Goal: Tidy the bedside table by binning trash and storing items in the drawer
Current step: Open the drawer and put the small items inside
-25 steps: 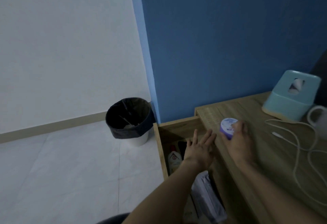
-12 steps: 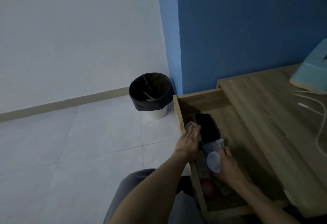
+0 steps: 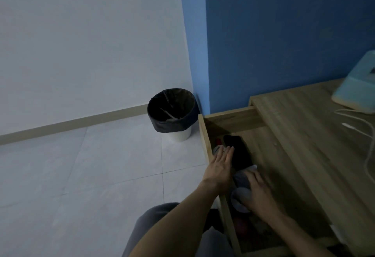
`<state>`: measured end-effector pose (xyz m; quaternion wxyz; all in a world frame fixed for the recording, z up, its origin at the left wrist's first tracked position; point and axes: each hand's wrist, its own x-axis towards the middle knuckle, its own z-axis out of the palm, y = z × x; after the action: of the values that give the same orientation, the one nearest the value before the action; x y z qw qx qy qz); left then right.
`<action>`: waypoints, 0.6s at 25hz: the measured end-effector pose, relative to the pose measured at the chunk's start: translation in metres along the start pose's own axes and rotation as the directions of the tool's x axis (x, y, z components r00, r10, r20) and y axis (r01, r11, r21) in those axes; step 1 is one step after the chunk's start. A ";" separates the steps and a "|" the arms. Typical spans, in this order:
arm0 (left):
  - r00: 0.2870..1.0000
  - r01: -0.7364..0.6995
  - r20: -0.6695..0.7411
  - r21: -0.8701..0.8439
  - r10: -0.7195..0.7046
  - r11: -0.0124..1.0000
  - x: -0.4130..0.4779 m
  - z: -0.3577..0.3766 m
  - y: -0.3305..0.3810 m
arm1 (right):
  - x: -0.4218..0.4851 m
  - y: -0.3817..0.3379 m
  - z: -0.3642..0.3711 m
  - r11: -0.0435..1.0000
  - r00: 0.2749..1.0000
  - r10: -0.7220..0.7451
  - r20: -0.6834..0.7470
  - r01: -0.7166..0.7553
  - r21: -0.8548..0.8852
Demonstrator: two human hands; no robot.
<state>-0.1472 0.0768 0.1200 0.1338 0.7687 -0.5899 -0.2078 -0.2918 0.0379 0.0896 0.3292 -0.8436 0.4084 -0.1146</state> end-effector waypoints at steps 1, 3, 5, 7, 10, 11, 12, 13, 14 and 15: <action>1.000 0.009 -0.007 -0.012 -0.009 1.000 0.002 0.001 0.005 | 0.004 -0.001 -0.011 1.000 0.996 -0.025 -0.088 0.026 0.009; 0.999 -0.038 -0.033 -0.041 0.037 0.998 0.007 0.003 0.021 | 0.010 -0.006 -0.045 0.997 0.933 -0.062 -0.356 0.043 -0.059; 0.989 -0.139 -0.053 -0.039 0.137 0.990 0.020 0.004 0.054 | 0.004 0.010 -0.083 0.986 0.858 0.019 -0.513 -0.102 -0.134; 0.971 -0.237 -0.052 -0.041 0.234 0.971 0.038 0.011 0.091 | -0.019 0.040 -0.106 0.953 0.819 0.080 -0.568 -0.230 -0.198; 0.928 -0.370 0.048 0.001 0.369 0.929 0.052 0.032 0.136 | -0.051 0.084 -0.114 0.935 0.846 0.104 -0.522 -0.262 -0.238; 0.923 -0.383 0.072 0.078 0.378 0.920 0.054 0.042 0.145 | -0.056 0.092 -0.117 0.941 0.846 0.114 -0.521 -0.260 -0.218; 0.929 -0.371 0.040 0.152 0.369 0.916 0.055 0.054 0.147 | -0.057 0.096 -0.117 0.948 0.846 0.119 -0.520 -0.253 -0.195; 0.924 -0.363 -0.037 0.222 0.380 0.905 0.053 0.063 0.142 | -0.057 0.097 -0.111 0.951 0.843 0.118 -0.525 -0.247 -0.184; 0.930 -0.356 0.004 0.248 0.367 0.901 0.052 0.068 0.143 | -0.058 0.098 -0.112 0.955 0.834 0.111 -0.540 -0.240 -0.173; 0.938 -0.345 0.050 0.236 0.343 0.908 0.052 0.073 0.141 | -0.059 0.099 -0.111 0.960 0.828 0.109 -0.550 -0.231 -0.157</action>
<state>-0.2905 -0.0082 0.1108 0.0718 0.6624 -0.7374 -0.1107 -0.4416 -0.0127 0.1142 0.1169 -0.7685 0.5679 -0.2707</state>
